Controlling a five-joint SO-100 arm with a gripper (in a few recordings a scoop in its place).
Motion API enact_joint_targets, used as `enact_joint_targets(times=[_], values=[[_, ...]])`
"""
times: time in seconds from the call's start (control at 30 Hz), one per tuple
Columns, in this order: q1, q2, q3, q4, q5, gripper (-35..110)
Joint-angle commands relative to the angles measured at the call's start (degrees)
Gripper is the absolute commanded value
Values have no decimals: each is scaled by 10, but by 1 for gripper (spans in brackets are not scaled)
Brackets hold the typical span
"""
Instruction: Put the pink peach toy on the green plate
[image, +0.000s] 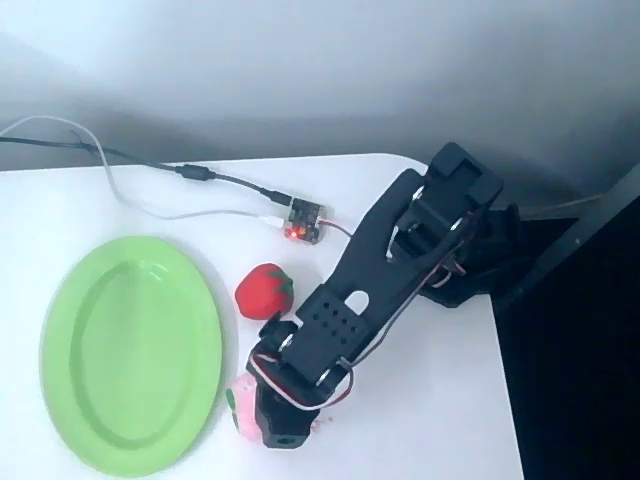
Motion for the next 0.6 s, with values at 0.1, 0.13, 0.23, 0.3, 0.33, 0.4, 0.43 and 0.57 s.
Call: enact_joint_targets(times=[0.1,0.13,0.23,0.3,0.33,0.4,0.43,0.57], values=[[-9,-78,-68,-18,13,42],[-11,-97,-81,-19,13,42],[-17,-141,-116,-18,13,37],[-21,-160,-132,-17,13,24],[-24,-164,-135,-14,13,16],[-27,-168,-138,-2,13,3],[-28,-168,-138,0,13,0],[-28,-140,-130,46,10,0]])
